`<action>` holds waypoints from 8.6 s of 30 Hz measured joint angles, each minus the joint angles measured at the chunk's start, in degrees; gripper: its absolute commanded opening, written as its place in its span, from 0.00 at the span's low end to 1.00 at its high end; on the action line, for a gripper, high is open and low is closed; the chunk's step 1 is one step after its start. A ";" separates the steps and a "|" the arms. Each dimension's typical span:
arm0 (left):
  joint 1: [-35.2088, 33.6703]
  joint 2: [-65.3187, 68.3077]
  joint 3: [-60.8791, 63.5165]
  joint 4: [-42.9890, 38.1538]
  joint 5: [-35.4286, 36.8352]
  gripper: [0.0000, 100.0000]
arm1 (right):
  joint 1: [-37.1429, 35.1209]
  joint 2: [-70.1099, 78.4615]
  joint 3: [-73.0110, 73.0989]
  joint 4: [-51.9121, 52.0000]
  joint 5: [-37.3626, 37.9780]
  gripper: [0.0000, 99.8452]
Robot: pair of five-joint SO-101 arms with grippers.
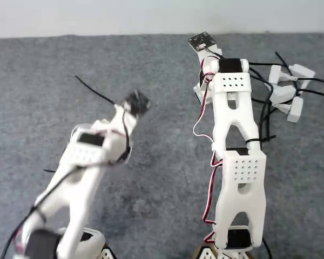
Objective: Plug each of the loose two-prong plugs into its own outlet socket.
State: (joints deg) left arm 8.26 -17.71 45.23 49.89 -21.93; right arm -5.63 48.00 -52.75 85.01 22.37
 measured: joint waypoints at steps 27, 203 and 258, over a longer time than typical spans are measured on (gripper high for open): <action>18.37 -39.47 31.65 8.09 -15.30 0.27 | -0.09 0.35 0.00 0.00 0.00 0.28; -47.47 -39.47 36.75 -38.95 31.56 0.24 | -35.52 17.05 -10.99 -11.96 -18.73 0.00; -45.63 -39.47 36.75 -38.95 30.95 0.24 | -41.76 18.90 -24.18 3.96 -8.62 0.25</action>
State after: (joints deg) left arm -37.36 -57.19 81.98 10.95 9.01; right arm -47.38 66.90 -76.92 88.97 13.76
